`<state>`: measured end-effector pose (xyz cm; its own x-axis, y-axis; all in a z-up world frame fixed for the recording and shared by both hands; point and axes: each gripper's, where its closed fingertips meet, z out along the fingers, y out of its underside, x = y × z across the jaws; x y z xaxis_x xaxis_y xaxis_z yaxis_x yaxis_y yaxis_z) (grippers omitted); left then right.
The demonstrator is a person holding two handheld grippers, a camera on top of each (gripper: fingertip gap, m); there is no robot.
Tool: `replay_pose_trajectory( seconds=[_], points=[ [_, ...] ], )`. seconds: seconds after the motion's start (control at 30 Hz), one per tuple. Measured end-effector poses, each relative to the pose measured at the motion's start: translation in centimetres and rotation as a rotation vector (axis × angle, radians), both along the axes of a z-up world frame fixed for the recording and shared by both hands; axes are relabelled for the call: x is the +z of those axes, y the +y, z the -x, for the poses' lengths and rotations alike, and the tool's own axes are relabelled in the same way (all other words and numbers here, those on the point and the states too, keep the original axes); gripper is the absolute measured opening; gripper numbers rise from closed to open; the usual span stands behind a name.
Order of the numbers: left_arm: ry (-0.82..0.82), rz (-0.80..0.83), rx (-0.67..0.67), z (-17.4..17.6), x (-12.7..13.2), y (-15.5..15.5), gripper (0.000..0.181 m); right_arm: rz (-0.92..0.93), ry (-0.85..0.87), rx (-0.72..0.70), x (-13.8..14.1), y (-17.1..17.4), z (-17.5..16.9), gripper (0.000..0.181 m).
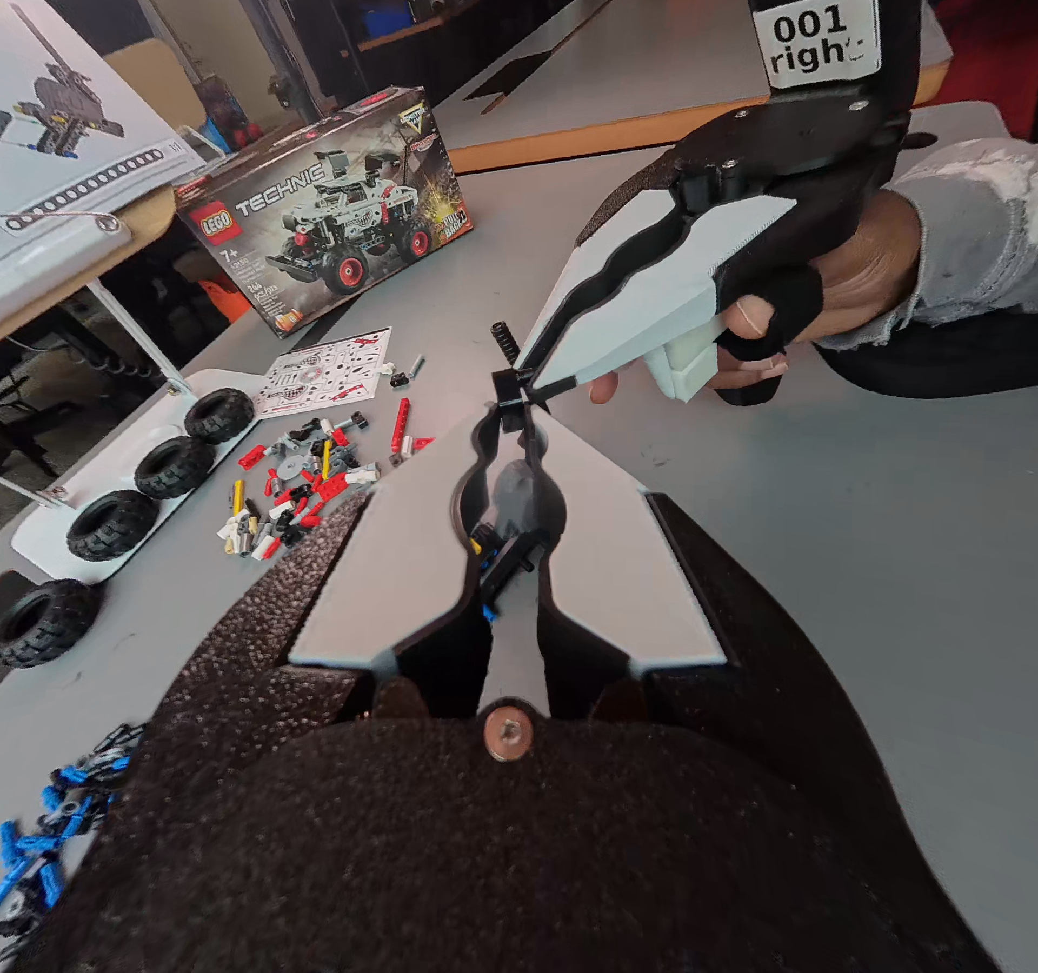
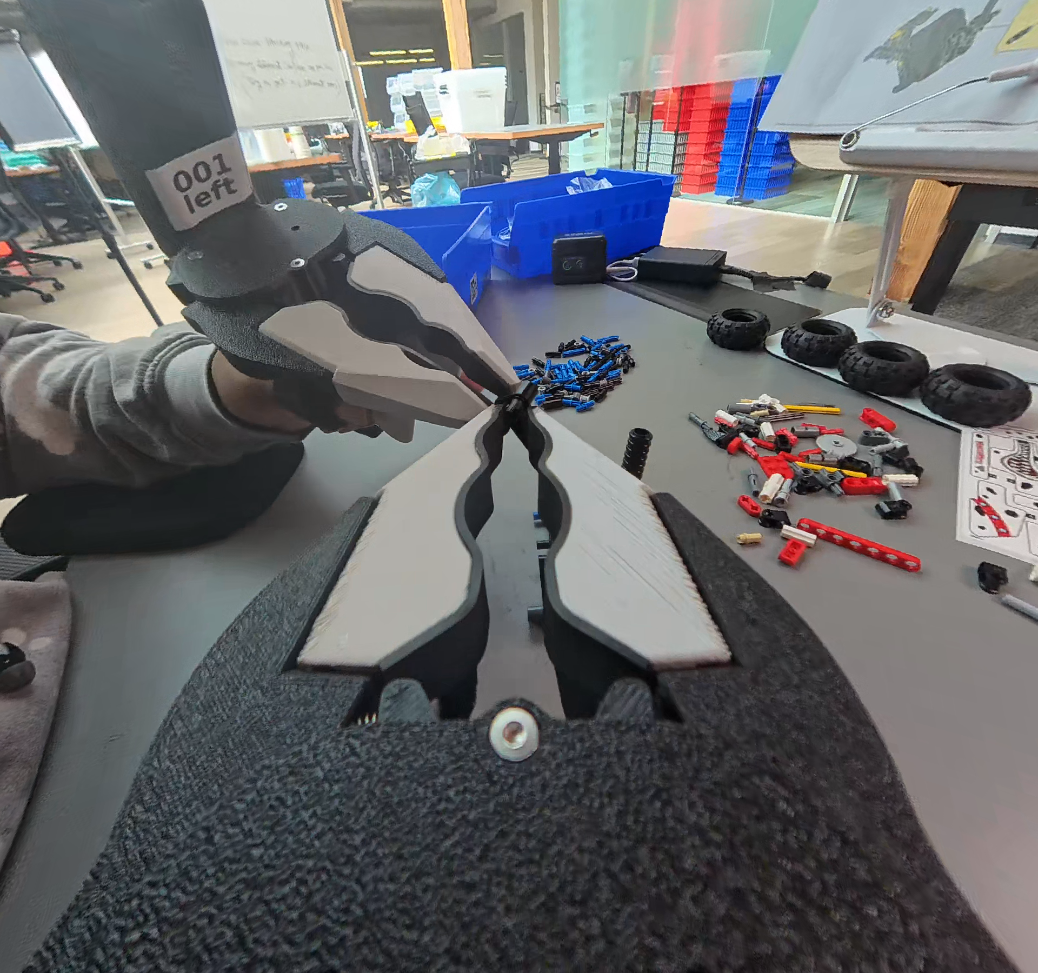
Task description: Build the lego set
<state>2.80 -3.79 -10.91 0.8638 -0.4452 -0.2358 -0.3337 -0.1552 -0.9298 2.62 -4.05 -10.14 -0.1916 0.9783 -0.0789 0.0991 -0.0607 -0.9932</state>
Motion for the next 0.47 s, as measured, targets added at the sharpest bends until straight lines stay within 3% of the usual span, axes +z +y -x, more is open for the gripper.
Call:
replay_pose_trajectory(
  seconds=[0.2, 0.47],
  points=[
    [0.194, -0.081, 0.099, 0.55, 0.47, 0.35, 0.008, 0.029, 0.022, -0.106, 0.55, 0.49, 0.5, 0.004],
    [0.133, -0.082, 0.086, 0.75, -0.05, 0.6, 0.011, 0.126, -0.011, -0.099, -0.08, 0.46, 0.77, 0.004]
  ],
)
